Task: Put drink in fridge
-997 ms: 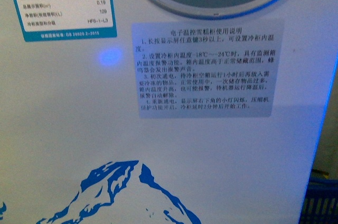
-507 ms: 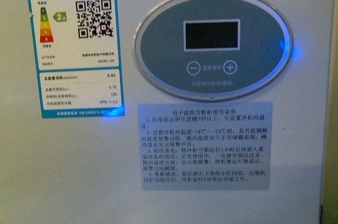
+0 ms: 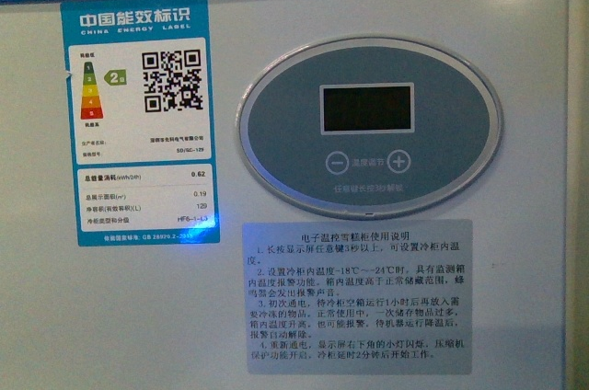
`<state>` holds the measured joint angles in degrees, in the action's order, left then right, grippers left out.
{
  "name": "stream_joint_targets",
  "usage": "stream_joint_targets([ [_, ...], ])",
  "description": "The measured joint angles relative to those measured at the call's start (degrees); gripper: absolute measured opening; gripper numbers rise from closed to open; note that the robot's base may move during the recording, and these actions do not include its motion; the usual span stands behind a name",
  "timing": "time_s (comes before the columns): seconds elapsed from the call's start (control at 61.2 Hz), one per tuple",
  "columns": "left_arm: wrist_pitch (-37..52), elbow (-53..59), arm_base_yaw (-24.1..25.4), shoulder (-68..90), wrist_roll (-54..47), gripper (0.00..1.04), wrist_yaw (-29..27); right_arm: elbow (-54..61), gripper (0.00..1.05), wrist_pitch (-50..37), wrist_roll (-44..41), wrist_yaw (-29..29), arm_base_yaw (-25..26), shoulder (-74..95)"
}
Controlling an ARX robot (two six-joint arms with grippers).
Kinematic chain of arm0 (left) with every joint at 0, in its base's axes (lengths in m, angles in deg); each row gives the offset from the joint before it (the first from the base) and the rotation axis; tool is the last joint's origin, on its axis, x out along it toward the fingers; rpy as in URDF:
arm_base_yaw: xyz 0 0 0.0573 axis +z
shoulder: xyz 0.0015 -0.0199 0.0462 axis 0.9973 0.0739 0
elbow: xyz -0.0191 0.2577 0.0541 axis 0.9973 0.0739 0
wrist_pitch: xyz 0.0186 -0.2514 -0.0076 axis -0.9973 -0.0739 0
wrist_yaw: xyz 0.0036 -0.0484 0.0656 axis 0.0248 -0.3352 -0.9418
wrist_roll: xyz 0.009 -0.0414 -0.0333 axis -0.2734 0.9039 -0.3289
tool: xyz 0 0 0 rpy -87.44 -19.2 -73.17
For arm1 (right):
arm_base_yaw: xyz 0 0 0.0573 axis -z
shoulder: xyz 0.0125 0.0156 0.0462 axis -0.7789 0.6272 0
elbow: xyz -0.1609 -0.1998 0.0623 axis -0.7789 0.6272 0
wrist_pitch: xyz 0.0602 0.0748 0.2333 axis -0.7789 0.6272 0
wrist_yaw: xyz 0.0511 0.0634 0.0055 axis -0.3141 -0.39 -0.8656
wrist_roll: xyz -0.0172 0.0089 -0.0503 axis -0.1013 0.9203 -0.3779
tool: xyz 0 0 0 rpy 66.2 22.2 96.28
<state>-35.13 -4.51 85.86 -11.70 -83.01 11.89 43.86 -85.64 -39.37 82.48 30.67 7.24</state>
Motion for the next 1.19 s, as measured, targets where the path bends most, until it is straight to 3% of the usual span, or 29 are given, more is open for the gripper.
stream_joint_targets([
  [0.229, 0.00, 0.00, 0.00, 0.00, 0.00, 0.97, -0.02, 1.01, 0.37, -0.33, -1.40, 1.46, -2.78, -1.38],
  [1.193, 0.00, 0.00, 0.00, 0.00, 0.00, 0.97, 0.04, 1.57, 0.36, -0.31, -1.66, 1.84, -2.91, -1.33],
])
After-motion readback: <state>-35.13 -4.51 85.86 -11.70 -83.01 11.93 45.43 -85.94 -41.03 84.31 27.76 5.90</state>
